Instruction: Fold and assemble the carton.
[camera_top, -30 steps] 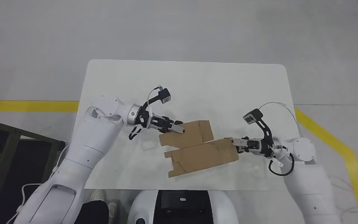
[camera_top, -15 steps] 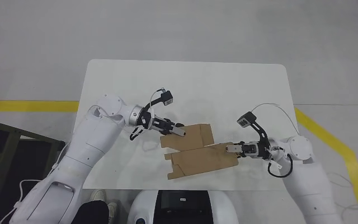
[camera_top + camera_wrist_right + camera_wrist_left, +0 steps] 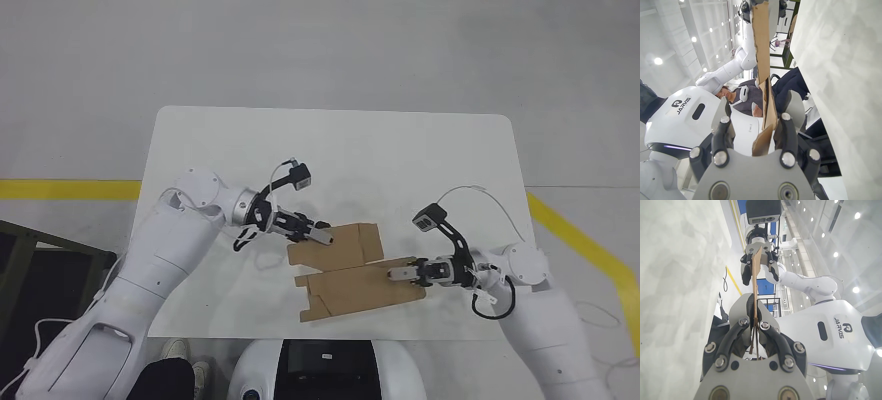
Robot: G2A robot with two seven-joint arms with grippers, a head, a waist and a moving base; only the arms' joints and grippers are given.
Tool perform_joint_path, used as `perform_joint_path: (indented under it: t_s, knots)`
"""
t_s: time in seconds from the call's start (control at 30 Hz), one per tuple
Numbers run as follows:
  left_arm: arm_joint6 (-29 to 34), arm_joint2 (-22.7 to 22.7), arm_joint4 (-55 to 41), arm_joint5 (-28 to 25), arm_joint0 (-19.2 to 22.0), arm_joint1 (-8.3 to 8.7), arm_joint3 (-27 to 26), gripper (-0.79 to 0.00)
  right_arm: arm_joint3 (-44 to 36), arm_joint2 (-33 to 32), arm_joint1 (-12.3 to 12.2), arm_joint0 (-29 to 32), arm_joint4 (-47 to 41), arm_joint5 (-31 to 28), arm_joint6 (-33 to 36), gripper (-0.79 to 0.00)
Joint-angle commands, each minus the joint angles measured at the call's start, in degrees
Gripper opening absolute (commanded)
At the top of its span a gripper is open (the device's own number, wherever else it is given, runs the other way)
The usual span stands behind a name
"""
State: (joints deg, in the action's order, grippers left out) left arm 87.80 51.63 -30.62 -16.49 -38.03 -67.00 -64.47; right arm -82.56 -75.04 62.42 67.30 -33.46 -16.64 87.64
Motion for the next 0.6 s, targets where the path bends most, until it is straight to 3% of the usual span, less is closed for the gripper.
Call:
perform_joint_path:
  t_s: [0.0, 0.07, 0.37, 0.57]
  knots:
    - [-0.2, -0.2, -0.1, -0.2, 0.1, -0.04, 0.1, -0.785, 0.0, 0.3, -0.1, -0.1, -0.2, -0.1, -0.1, -0.308]
    - [-0.3, -0.3, 0.0, -0.3, 0.1, -0.06, 0.1, -0.785, -0.3, 0.7, -0.2, -0.2, -0.7, -0.2, -0.2, -0.36]
    - [-0.5, -0.5, 0.0, -0.5, 0.2, 0.0, 0.2, -0.785, -0.2, 2.1, -0.6, -0.6, -0.6, -0.4, -0.4, -0.428]
    - [-0.6, -0.3, 0.0, -0.6, 0.3, 0.16, 0.1, -0.785, 0.1, 2.5, -0.9, -0.7, -0.5, -0.6, -0.6, -0.557]
